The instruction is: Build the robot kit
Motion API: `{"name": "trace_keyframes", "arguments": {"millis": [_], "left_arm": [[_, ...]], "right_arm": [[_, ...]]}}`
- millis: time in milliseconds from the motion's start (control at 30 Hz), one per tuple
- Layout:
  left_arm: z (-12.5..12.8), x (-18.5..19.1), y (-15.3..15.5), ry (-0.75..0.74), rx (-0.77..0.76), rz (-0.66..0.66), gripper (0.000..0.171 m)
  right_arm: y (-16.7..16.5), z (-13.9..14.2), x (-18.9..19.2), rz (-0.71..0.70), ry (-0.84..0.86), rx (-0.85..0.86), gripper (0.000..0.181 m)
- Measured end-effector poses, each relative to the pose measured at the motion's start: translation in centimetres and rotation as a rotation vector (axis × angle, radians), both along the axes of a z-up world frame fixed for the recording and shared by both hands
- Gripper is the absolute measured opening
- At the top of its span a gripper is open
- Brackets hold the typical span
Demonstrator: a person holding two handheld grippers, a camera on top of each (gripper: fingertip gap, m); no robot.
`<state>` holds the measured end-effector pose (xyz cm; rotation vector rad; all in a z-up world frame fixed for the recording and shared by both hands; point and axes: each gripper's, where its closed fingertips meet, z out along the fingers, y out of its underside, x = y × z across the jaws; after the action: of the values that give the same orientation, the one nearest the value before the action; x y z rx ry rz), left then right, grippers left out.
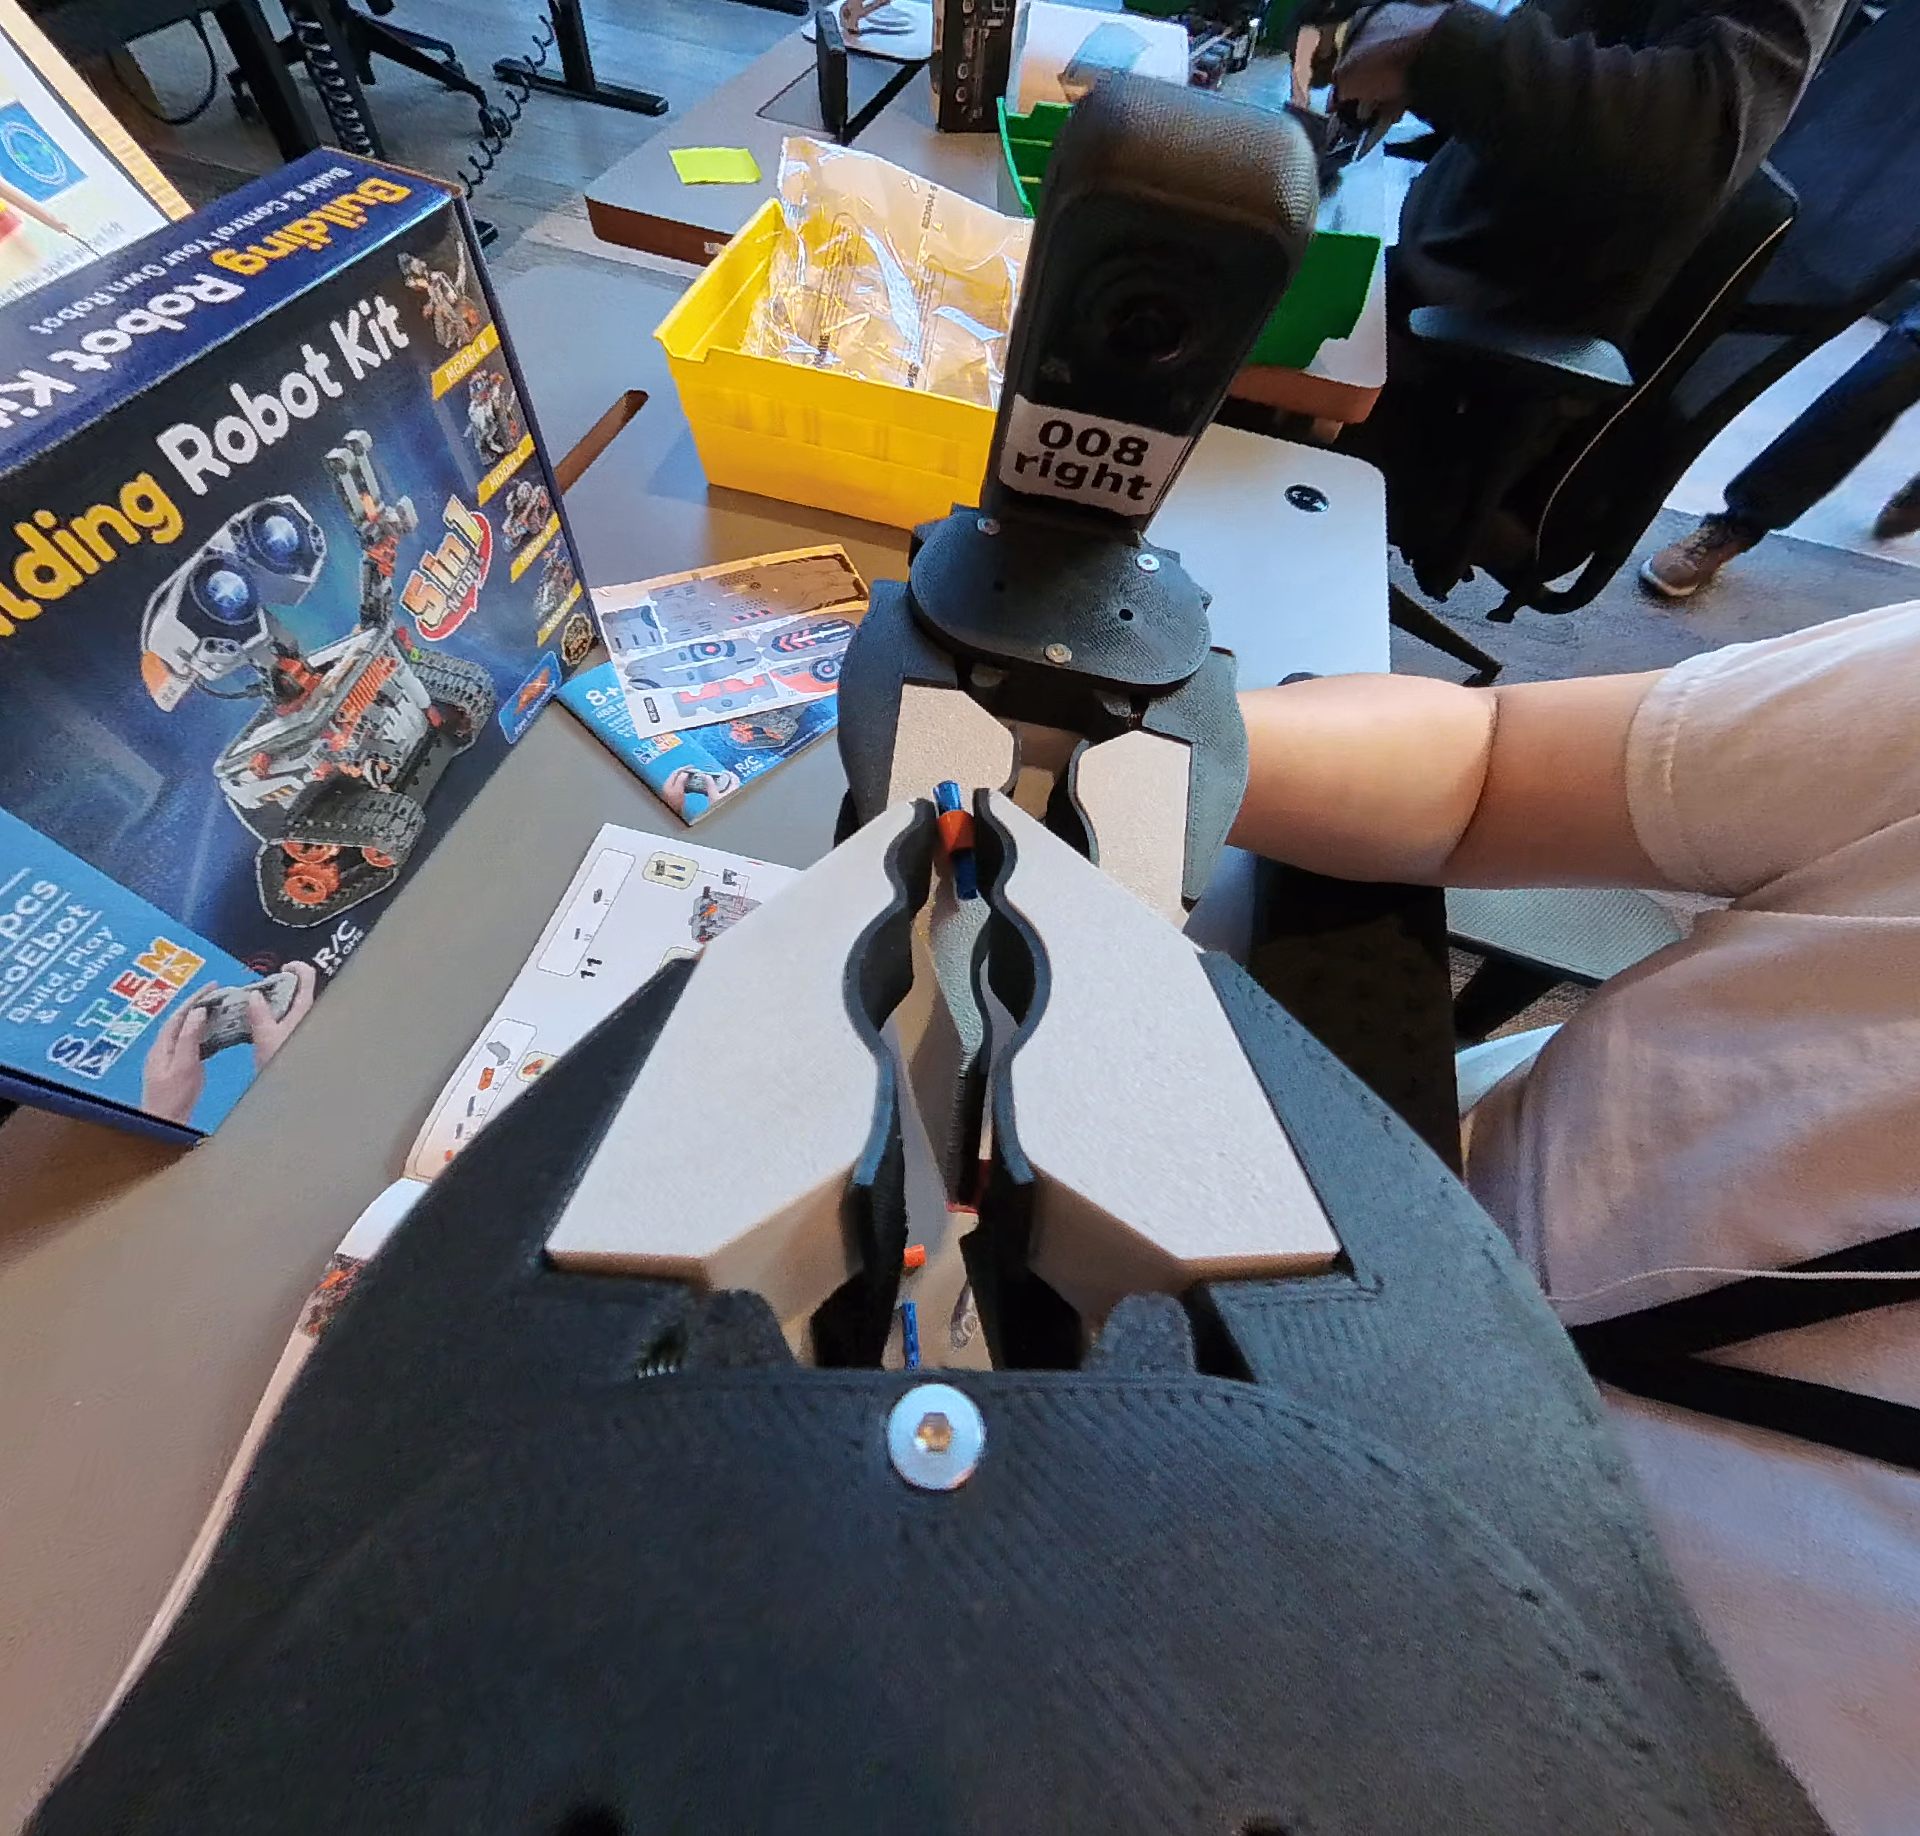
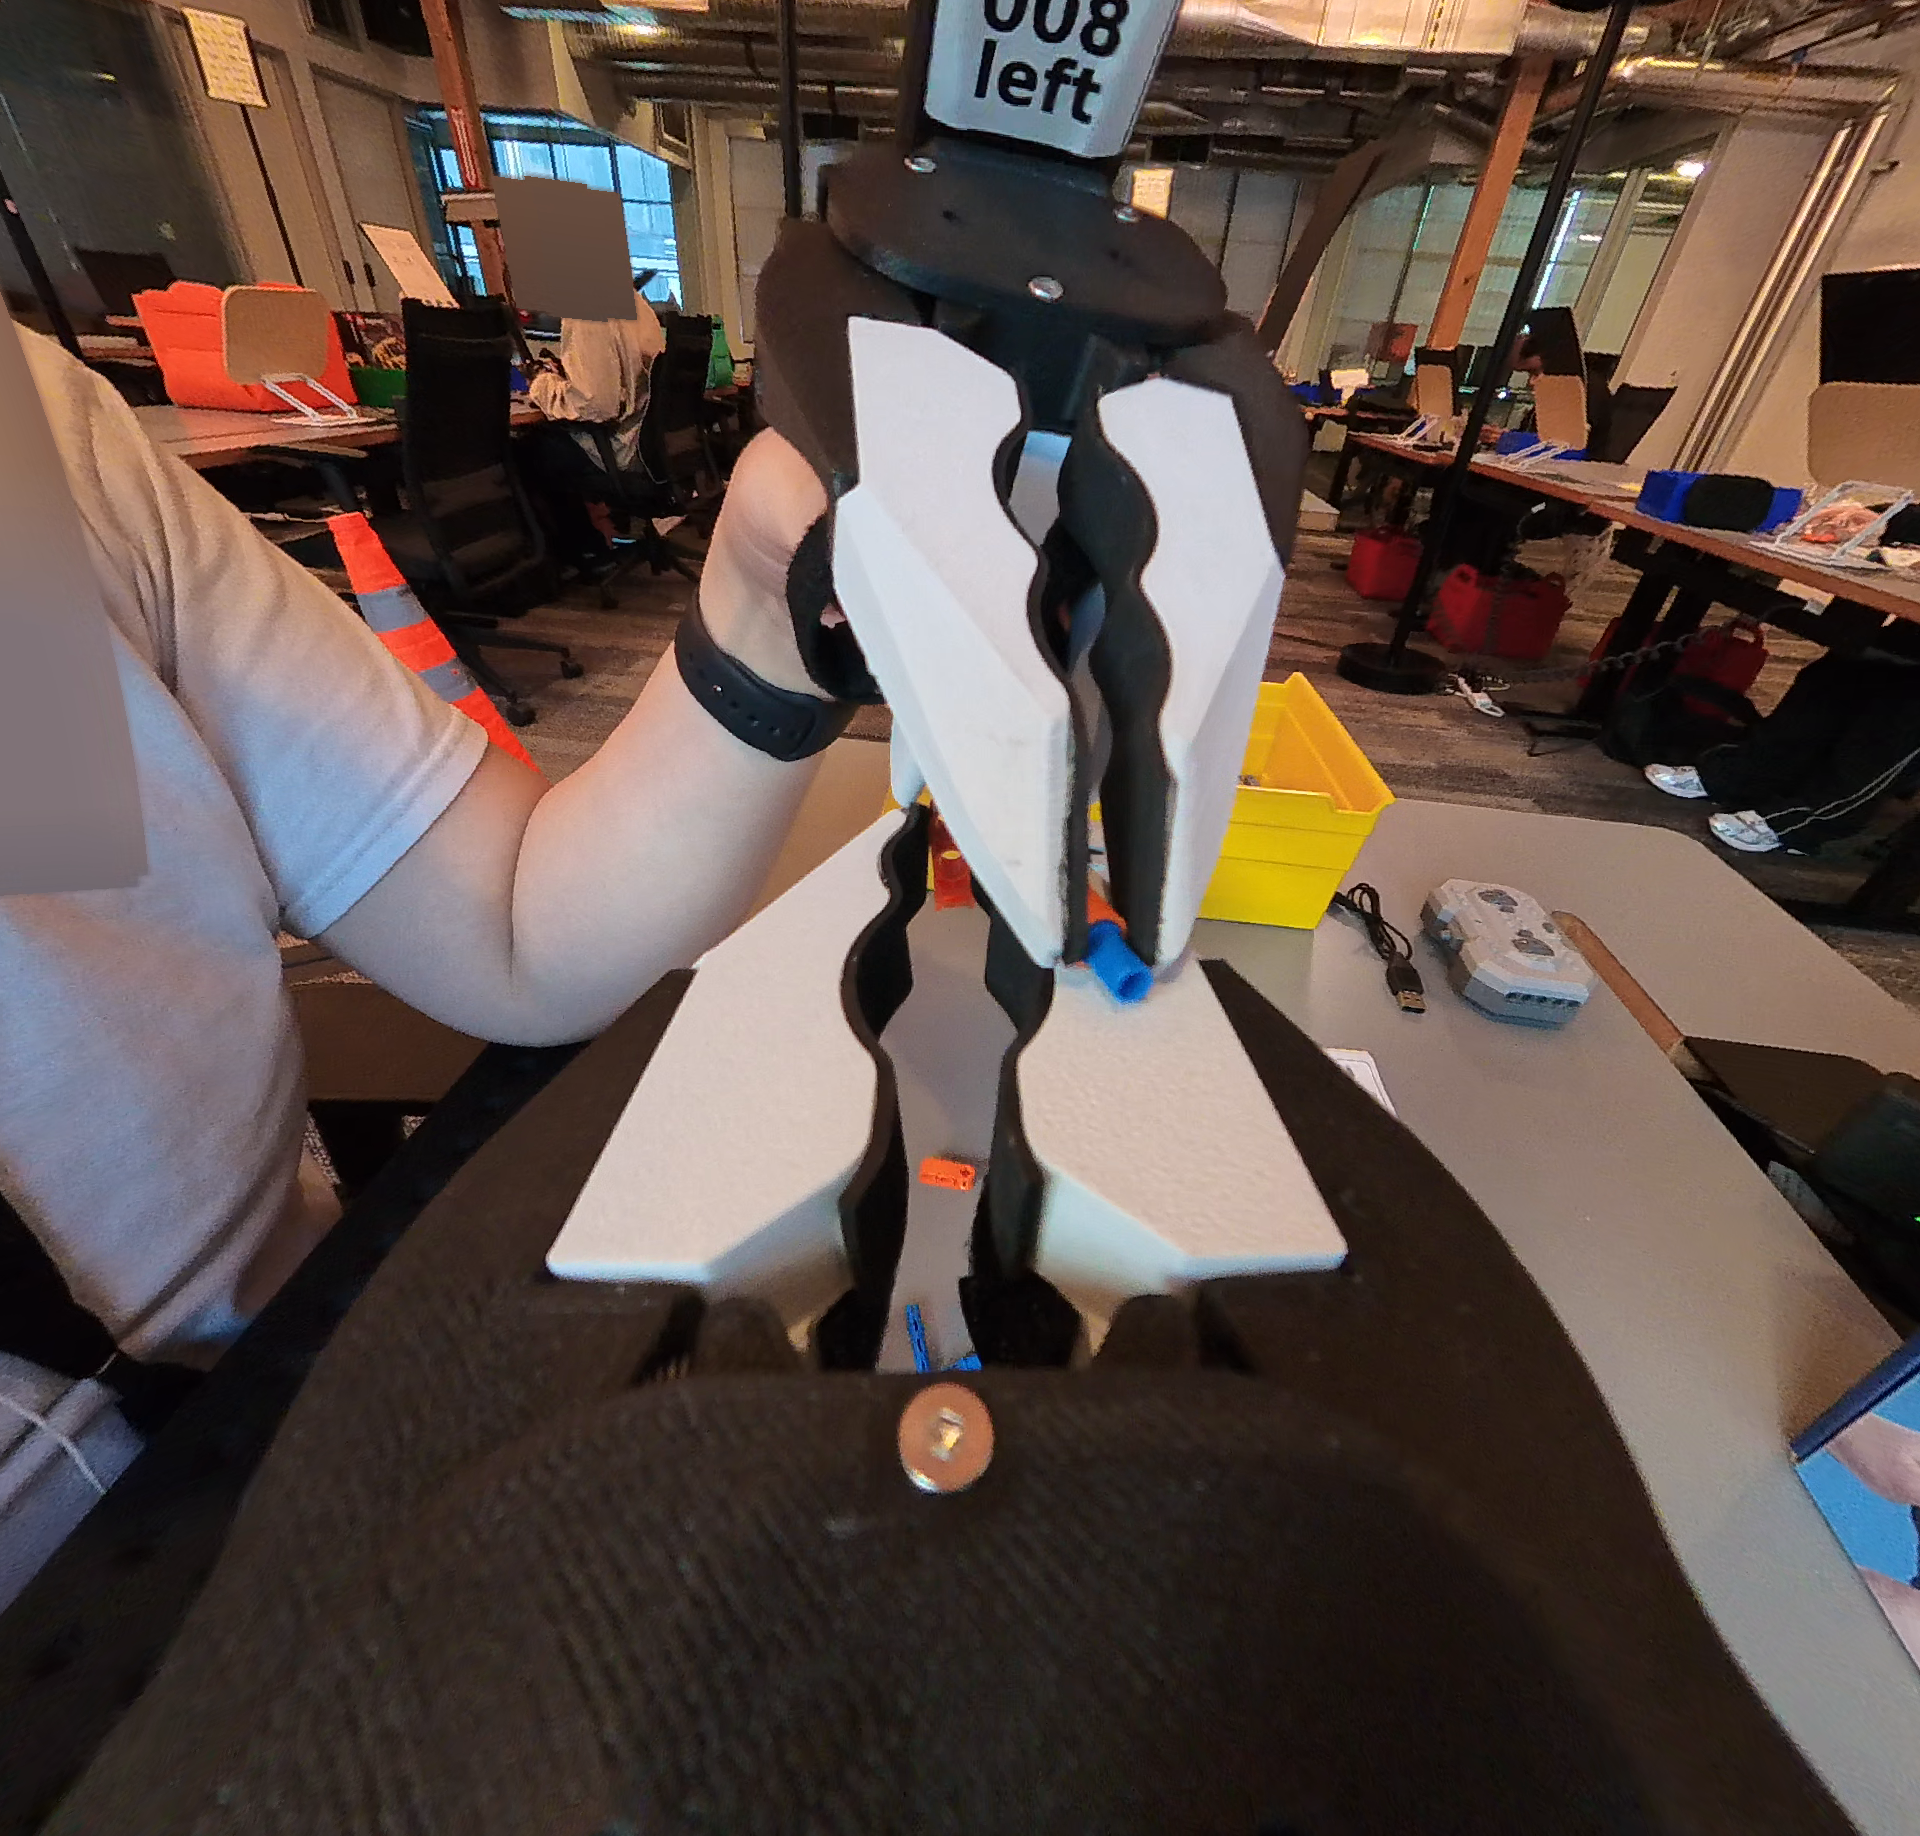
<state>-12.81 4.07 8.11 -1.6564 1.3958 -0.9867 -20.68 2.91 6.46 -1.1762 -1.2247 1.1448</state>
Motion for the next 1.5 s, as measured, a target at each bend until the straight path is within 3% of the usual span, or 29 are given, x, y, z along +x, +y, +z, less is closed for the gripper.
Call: {"name": "trace_keyframes", "arguments": {"millis": [167, 833, 1300, 1500], "left_arm": [[0.1, 0.0, -0.1, 0.000, 0.021, -0.005, 0.011], [0.7, 0.0, -0.3, -0.012, 0.100, -0.002, 0.009], [1.6, 0.3, -0.5, -0.023, 0.227, 0.010, 0.009], [0.9, -0.2, -0.8, 0.017, 0.246, -0.017, 0.008]], "right_arm": [[0.1, 0.3, 0.1, 0.008, 0.024, -0.033, 0.006], [0.1, 0.9, 0.4, -0.037, 0.025, 0.038, 0.006], [0.7, 1.8, 0.7, -0.155, 0.021, 0.132, 0.005], [0.1, 1.0, 0.2, -0.104, -0.006, 0.121, 0.005]]}}
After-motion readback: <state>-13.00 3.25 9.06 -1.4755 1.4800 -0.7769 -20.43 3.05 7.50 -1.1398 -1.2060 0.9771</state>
